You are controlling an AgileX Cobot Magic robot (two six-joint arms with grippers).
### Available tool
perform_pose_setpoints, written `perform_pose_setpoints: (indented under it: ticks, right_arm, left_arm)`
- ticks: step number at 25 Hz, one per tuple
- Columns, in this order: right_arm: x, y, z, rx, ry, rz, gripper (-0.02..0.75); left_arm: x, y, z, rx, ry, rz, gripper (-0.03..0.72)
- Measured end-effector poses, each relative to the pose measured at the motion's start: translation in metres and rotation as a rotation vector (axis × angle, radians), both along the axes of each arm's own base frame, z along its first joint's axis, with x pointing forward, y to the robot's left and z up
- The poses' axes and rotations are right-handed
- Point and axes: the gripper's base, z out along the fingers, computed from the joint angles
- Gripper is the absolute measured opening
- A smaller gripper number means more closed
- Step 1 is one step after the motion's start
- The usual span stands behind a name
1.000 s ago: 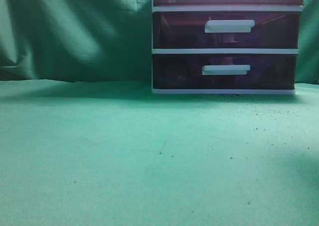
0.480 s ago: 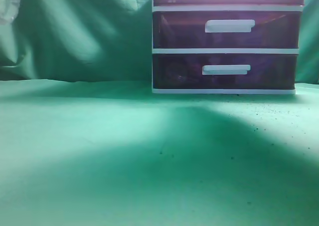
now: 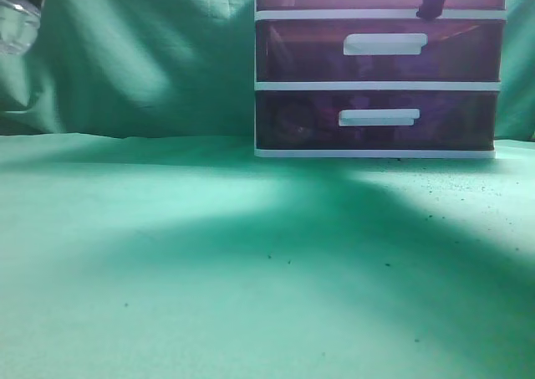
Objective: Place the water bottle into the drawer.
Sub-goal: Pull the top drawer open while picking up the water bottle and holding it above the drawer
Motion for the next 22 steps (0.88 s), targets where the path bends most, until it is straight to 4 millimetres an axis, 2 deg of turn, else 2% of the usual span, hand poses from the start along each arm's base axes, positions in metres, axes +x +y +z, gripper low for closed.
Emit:
perform_pose_setpoints:
  ticks: [8, 22]
  right_arm:
    - [-0.029, -0.005, 0.006, -0.078, 0.019, 0.019, 0.091]
    - [-0.119, -0.018, -0.006, -0.096, 0.060, 0.065, 0.091]
  left_arm:
    - [0.001, 0.000, 0.001, -0.003, -0.014, 0.001, 0.274]
    - [0.002, -0.002, 0.003, -0.037, -0.029, 0.007, 0.274]
